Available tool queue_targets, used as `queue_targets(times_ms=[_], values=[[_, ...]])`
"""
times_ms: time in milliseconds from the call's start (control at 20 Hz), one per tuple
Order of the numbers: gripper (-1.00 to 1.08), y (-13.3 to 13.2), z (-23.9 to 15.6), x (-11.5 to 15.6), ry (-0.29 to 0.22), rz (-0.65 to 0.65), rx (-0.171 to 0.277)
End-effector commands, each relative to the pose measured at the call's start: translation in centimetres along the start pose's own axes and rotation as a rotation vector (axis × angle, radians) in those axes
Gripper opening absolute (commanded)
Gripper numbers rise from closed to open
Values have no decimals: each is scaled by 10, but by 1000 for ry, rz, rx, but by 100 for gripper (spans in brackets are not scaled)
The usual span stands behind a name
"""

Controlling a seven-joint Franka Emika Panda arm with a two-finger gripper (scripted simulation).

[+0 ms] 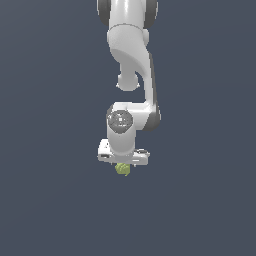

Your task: Pick up the object and move it to a goal position.

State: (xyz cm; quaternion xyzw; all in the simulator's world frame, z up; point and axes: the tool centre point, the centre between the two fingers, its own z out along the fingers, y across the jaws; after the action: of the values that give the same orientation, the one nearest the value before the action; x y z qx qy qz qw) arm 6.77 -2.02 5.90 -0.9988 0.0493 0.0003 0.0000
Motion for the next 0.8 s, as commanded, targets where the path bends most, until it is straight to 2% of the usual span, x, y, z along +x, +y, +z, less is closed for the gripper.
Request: queue_targets(times_ms=[0, 300, 350, 750], values=[[100, 0, 12, 0, 0, 0, 0], [100, 0, 18, 1, 0, 0, 0], [-100, 0, 18, 1, 0, 0, 0], [-100, 0, 18, 1, 0, 0, 0]])
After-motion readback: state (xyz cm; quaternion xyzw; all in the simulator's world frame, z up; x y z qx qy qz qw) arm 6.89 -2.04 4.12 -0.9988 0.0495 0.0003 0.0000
